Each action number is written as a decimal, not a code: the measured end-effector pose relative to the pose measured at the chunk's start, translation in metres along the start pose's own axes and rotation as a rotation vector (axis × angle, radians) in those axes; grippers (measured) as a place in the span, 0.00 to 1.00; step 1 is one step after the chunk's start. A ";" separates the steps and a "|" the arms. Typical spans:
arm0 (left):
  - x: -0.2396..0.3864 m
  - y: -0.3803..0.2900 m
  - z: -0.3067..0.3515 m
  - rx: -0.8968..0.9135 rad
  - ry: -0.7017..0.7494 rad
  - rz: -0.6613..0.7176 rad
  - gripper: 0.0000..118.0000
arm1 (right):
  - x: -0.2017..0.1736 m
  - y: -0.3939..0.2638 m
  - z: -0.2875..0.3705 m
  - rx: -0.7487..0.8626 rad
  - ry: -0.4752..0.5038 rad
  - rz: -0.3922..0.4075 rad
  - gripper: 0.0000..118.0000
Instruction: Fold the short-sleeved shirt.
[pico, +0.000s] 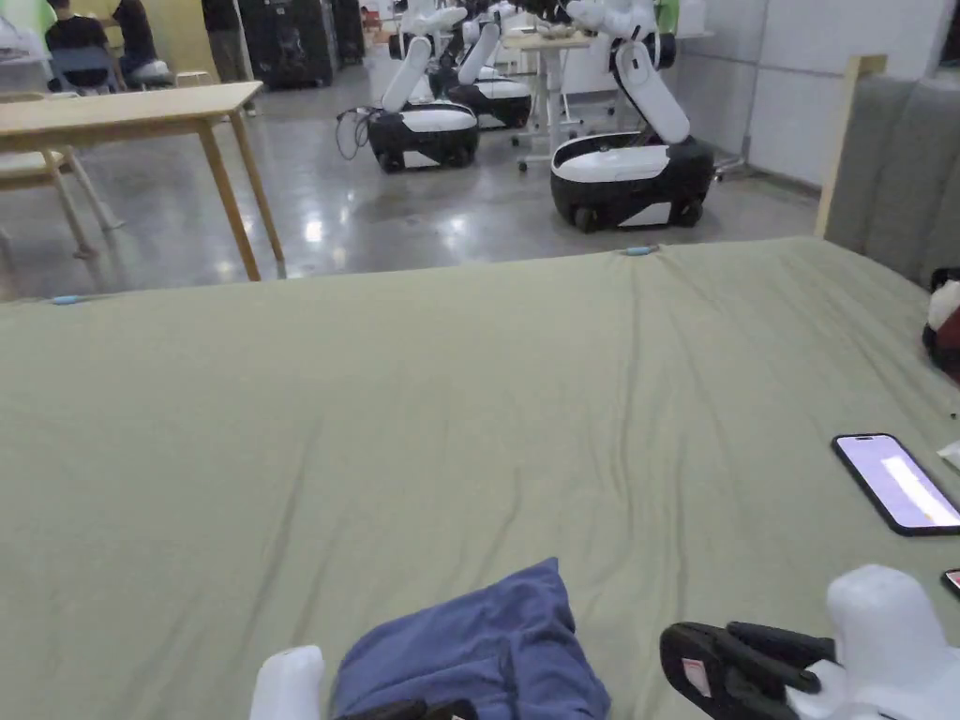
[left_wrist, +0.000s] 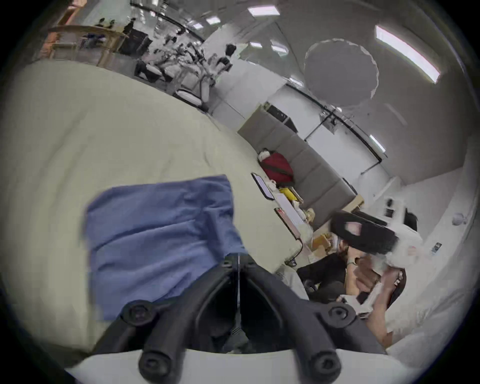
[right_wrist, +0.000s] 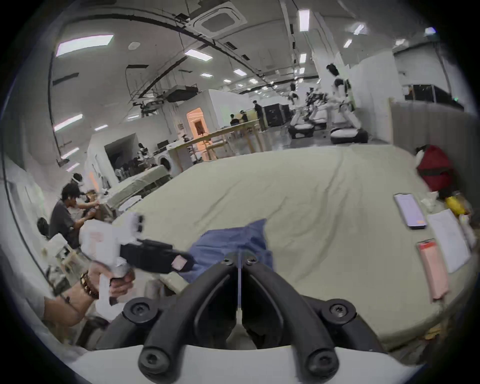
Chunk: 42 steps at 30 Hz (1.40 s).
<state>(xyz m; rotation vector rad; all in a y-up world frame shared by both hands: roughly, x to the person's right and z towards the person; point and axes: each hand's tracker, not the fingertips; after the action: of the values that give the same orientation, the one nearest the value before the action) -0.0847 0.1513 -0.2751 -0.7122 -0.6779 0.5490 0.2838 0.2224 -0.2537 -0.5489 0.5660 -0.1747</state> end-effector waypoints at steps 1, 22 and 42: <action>-0.004 -0.001 0.017 0.020 0.020 0.015 0.00 | -0.001 0.001 -0.021 -0.021 0.062 -0.022 0.03; -0.094 0.008 -0.006 0.052 -0.011 0.264 0.07 | 0.056 -0.049 -0.140 -0.264 0.012 -0.249 0.03; -0.141 0.020 -0.056 -0.087 -0.186 0.553 0.63 | 0.046 -0.047 -0.146 -0.282 -0.012 -0.176 0.03</action>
<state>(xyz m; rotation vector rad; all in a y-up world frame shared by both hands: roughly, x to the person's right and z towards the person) -0.1416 0.0485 -0.3731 -0.9441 -0.6789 1.1086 0.2410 0.1037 -0.3527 -0.8741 0.5337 -0.2606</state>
